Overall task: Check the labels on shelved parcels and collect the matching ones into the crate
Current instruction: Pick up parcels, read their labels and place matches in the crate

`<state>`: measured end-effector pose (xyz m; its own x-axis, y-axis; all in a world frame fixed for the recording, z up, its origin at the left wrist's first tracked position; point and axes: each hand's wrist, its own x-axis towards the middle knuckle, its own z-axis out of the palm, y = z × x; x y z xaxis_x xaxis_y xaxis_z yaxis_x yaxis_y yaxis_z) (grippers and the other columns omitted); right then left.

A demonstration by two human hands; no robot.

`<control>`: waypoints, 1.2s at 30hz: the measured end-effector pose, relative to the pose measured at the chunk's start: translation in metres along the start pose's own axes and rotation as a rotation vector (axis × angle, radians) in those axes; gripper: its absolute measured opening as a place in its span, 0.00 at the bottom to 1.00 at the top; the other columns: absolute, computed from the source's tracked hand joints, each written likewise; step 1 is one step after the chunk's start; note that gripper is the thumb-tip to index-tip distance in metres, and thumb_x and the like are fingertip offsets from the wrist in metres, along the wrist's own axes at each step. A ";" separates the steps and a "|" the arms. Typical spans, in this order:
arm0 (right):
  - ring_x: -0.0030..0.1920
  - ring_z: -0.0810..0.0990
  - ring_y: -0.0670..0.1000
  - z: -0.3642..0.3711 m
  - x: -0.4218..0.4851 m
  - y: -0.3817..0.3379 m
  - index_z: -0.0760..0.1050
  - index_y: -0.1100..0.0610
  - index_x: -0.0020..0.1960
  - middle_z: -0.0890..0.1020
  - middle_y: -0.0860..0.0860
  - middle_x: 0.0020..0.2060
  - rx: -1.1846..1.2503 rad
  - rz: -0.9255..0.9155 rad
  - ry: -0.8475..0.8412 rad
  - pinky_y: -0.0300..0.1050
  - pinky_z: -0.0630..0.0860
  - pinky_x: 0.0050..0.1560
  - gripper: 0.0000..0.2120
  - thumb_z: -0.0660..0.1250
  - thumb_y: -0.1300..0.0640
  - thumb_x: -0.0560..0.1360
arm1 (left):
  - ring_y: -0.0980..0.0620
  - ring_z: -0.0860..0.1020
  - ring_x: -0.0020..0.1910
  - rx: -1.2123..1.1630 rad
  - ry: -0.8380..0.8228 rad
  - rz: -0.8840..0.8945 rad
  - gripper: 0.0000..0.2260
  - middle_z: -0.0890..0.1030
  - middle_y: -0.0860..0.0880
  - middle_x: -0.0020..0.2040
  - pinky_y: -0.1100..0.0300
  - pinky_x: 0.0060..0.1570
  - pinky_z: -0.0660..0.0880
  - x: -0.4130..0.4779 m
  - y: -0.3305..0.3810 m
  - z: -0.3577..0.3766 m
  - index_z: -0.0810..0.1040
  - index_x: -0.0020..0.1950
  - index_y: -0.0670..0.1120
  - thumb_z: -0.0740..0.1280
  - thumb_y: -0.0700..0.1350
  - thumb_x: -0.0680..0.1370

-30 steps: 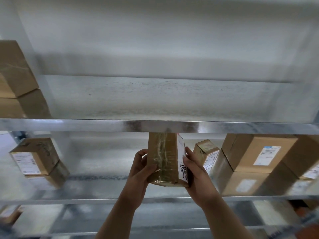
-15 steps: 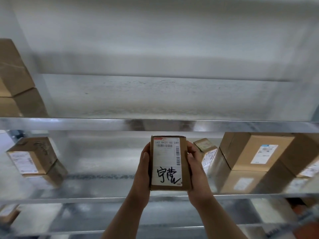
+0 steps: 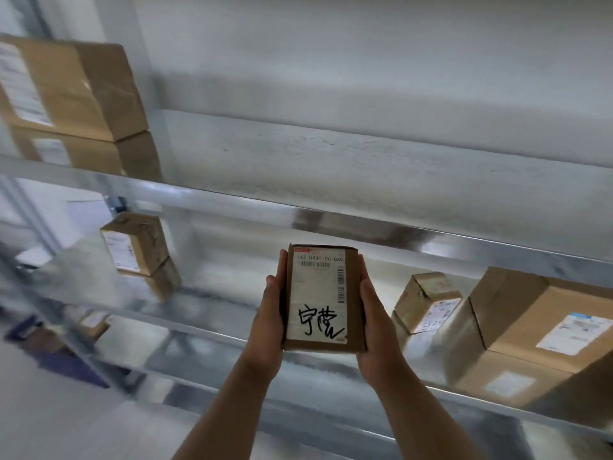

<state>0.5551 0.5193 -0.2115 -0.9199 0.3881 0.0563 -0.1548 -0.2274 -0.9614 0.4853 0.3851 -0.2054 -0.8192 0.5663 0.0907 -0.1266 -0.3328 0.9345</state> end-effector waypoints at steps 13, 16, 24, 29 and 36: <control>0.69 0.81 0.57 0.257 0.004 0.072 0.65 0.50 0.81 0.81 0.54 0.70 0.081 0.188 -0.534 0.51 0.83 0.61 0.28 0.56 0.42 0.84 | 0.50 0.81 0.66 0.037 0.569 0.169 0.26 0.84 0.49 0.65 0.50 0.65 0.78 -0.126 0.087 -0.203 0.82 0.66 0.62 0.43 0.56 0.88; 0.69 0.80 0.59 0.330 -0.006 0.095 0.67 0.52 0.80 0.81 0.57 0.69 0.134 0.248 -0.600 0.51 0.84 0.59 0.28 0.59 0.43 0.83 | 0.54 0.79 0.68 0.075 0.637 0.214 0.23 0.83 0.54 0.66 0.56 0.67 0.77 -0.163 0.112 -0.259 0.77 0.70 0.62 0.43 0.56 0.88; 0.69 0.81 0.57 0.505 -0.042 0.162 0.70 0.47 0.78 0.82 0.54 0.69 0.164 0.370 -0.737 0.54 0.84 0.60 0.28 0.64 0.44 0.79 | 0.49 0.76 0.72 0.160 0.833 0.332 0.25 0.79 0.51 0.72 0.50 0.68 0.76 -0.257 0.150 -0.415 0.64 0.80 0.55 0.50 0.58 0.83; 0.74 0.76 0.58 0.578 -0.036 0.204 0.70 0.44 0.78 0.77 0.54 0.74 0.112 0.374 -0.807 0.66 0.71 0.75 0.27 0.64 0.42 0.80 | 0.49 0.75 0.73 0.177 0.947 0.311 0.27 0.76 0.49 0.74 0.49 0.70 0.73 -0.279 0.160 -0.486 0.62 0.82 0.54 0.51 0.59 0.83; 0.69 0.81 0.56 0.679 0.020 0.249 0.69 0.48 0.79 0.81 0.54 0.69 0.107 0.408 -0.859 0.62 0.78 0.69 0.29 0.62 0.43 0.79 | 0.44 0.74 0.74 0.179 0.973 0.315 0.27 0.77 0.46 0.74 0.43 0.72 0.70 -0.248 0.188 -0.599 0.62 0.82 0.51 0.50 0.58 0.84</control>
<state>0.2540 -0.1355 -0.2666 -0.8538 -0.5173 -0.0586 0.2433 -0.2971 -0.9233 0.3292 -0.2697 -0.2587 -0.9082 -0.4074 0.0964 0.1910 -0.1984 0.9613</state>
